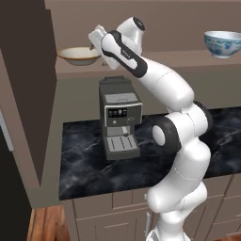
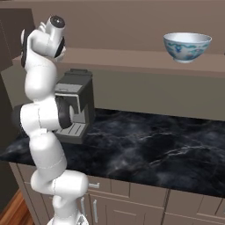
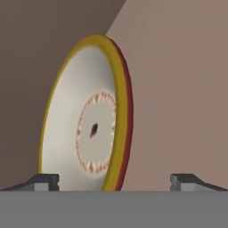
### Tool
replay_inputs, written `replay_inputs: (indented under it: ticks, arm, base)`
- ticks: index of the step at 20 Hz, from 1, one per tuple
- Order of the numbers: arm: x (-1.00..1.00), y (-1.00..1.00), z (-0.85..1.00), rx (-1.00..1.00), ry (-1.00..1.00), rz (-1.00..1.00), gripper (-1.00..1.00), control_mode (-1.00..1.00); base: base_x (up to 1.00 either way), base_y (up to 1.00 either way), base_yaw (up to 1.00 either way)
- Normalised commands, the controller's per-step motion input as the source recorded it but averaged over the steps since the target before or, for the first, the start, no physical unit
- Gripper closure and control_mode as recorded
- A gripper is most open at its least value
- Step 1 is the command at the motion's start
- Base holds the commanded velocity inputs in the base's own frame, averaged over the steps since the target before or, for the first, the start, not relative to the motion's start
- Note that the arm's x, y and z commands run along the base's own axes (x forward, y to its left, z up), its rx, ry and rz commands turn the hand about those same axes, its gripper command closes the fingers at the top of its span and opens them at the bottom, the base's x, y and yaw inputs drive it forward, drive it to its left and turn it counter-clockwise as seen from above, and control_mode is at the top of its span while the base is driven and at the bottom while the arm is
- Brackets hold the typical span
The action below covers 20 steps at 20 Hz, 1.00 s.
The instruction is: Move the bowls from the cabinet to the plates on the dining table.
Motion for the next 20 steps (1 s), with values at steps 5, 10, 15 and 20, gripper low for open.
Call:
replay_inputs:
  ticks: [5,10,15,20]
  arm:
    - [-0.07,0.00,-0.62,-0.04,-0.06,-0.08,-1.00,-1.00]
    - [0.07,0.01,-0.62,-0.01,-0.02,-0.05,-1.00,-1.00]
    - [0.39,0.02,-0.53,0.01,0.03,-0.01,-1.00,-1.00]
    - [0.49,0.14,-0.62,0.01,0.08,0.00,-1.00,-1.00]
  base:
    - [0.00,0.00,0.00]
    - [0.00,0.00,0.00]
    - [0.00,0.00,0.00]
    - [0.00,0.00,0.00]
